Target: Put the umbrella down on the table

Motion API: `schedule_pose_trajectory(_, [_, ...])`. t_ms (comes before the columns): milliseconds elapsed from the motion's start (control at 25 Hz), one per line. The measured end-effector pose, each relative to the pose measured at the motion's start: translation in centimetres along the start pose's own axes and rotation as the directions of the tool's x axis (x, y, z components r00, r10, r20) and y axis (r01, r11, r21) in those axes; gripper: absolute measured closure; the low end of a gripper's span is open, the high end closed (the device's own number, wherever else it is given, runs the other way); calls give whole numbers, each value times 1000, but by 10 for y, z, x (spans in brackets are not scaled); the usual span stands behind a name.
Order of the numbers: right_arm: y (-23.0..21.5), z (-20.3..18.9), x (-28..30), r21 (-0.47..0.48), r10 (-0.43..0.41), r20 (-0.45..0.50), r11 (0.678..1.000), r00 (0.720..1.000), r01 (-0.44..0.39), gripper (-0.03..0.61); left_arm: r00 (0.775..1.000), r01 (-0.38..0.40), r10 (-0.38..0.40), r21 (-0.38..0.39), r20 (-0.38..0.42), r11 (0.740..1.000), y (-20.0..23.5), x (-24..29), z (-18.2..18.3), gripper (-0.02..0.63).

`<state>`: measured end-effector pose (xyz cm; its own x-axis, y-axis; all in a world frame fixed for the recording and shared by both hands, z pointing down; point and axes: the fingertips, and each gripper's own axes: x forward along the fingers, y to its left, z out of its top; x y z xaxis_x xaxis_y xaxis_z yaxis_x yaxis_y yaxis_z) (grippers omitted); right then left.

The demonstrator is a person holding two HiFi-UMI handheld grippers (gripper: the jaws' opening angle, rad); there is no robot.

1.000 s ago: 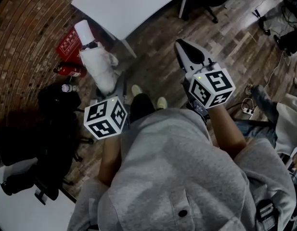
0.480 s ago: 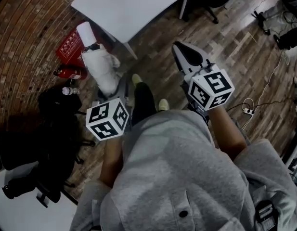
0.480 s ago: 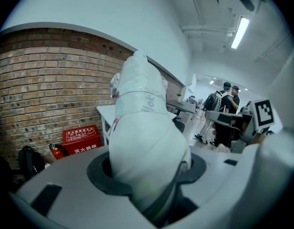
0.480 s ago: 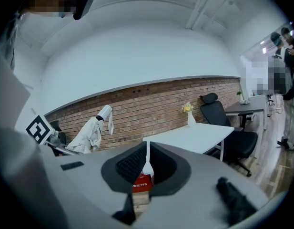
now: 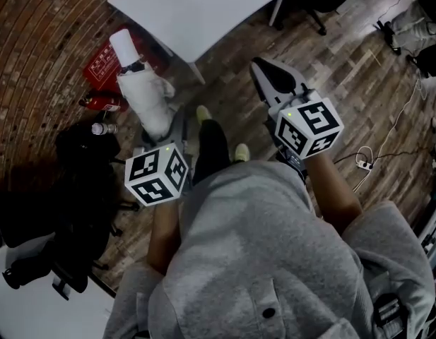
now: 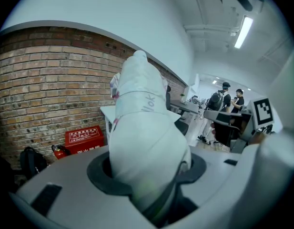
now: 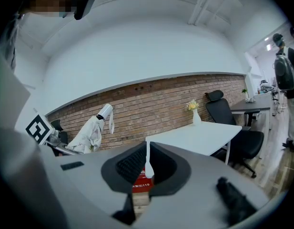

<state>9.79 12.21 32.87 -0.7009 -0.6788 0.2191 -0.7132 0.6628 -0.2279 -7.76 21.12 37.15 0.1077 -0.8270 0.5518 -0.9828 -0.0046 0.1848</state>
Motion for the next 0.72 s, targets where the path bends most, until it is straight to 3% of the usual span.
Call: schedule_pose_trajectory(720, [-6,-7,52,18,-1,-45,1000,999,1,541,999,5,-6,-25,-32,1000,32,43,12,377])
